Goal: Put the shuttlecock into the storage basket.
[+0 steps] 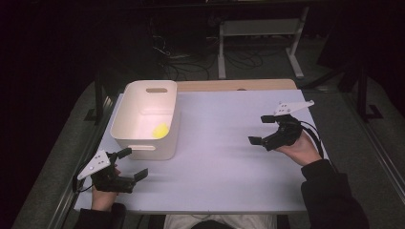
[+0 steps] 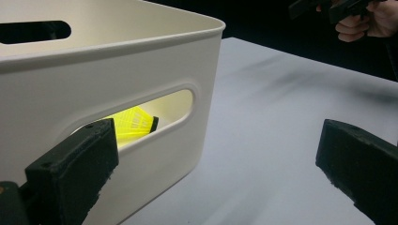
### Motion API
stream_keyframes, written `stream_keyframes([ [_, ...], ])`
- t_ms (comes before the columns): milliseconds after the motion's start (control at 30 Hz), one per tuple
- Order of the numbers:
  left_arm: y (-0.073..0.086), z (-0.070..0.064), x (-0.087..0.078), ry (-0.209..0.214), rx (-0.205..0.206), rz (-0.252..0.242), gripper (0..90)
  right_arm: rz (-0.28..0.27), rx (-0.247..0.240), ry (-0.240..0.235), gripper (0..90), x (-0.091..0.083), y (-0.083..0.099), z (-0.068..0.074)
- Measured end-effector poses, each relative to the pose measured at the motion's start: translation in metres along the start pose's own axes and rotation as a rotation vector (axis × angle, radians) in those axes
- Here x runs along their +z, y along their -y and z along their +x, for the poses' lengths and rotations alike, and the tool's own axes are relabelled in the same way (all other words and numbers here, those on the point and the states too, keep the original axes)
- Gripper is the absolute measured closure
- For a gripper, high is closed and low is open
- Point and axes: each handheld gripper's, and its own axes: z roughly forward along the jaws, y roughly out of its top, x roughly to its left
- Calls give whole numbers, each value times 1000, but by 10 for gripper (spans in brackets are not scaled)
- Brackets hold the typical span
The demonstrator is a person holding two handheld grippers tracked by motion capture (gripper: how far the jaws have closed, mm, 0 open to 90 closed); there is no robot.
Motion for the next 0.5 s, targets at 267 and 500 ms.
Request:
stream_keyframes([
  [267,0,0,0,-1,-1,0,0,-10,15,23,0,-7,12,-1],
  [500,0,0,0,0,0,-1,0,-18,42,35,0,-13,26,-3],
])
